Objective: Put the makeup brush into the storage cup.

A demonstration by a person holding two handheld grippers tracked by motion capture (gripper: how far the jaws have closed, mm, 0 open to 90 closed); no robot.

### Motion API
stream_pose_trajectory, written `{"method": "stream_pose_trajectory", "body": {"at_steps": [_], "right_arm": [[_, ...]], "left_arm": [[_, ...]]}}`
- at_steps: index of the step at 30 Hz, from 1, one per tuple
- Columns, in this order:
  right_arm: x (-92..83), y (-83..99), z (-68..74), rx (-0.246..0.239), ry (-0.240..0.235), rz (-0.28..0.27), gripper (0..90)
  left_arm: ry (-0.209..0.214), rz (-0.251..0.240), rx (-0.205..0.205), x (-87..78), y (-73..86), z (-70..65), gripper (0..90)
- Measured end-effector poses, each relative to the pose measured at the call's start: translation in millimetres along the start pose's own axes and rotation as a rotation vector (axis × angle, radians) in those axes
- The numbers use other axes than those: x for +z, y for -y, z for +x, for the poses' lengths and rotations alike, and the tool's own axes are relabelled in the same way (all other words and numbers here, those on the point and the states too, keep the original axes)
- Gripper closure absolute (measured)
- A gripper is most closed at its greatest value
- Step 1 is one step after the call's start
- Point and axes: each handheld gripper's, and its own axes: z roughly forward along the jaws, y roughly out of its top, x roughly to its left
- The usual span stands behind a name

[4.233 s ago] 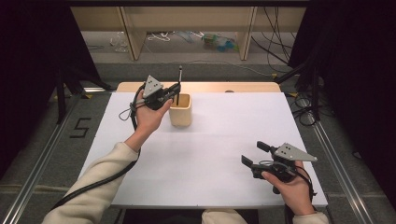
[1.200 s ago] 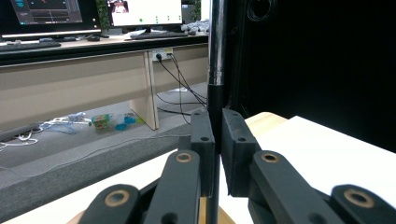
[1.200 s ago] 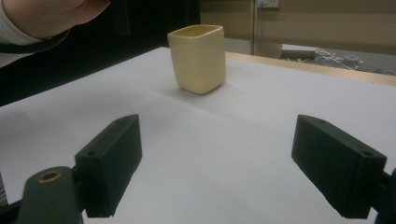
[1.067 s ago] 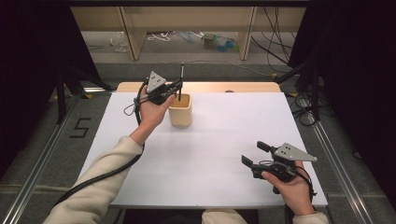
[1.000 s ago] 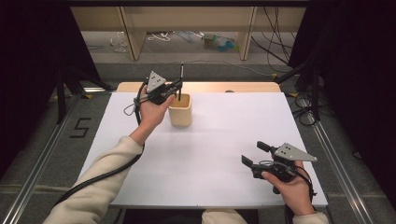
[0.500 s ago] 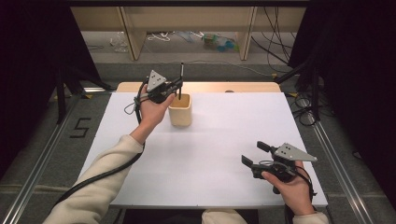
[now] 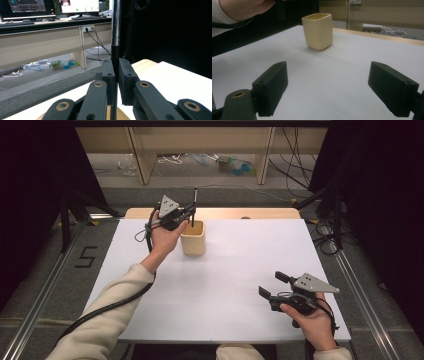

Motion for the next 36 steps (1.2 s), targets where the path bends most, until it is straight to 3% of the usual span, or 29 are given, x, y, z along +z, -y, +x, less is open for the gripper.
{"method": "stream_pose_trajectory", "body": {"at_steps": [2,10,13,16,17,36], "right_arm": [[1.8,0.7,0.3,0.009,-0.009,-0.024,17.3],[2.1,0.9,0.2,0.009,-0.013,-0.028,17.3],[-1.1,-0.4,0.1,-0.003,0.01,0.018,17.3],[2.4,1.0,0.1,0.01,-0.015,-0.031,17.3],[0.5,0.4,-0.2,0.002,-0.001,-0.011,17.3],[2.1,1.2,-0.6,0.0,-0.015,-0.021,17.3]], "left_arm": [[-0.002,0.0,0.001,0.5,-0.5,-0.1,84.1],[-0.003,0.003,0.005,2.6,-0.8,0.6,84.0],[-0.004,0.002,0.001,3.1,-0.7,0.6,84.0],[-0.005,0.003,0.001,3.8,-0.9,0.9,84.1],[-0.005,0.003,0.002,4.0,-0.9,1.0,84.0],[-0.004,0.011,0.002,7.1,1.6,1.8,84.0]]}}
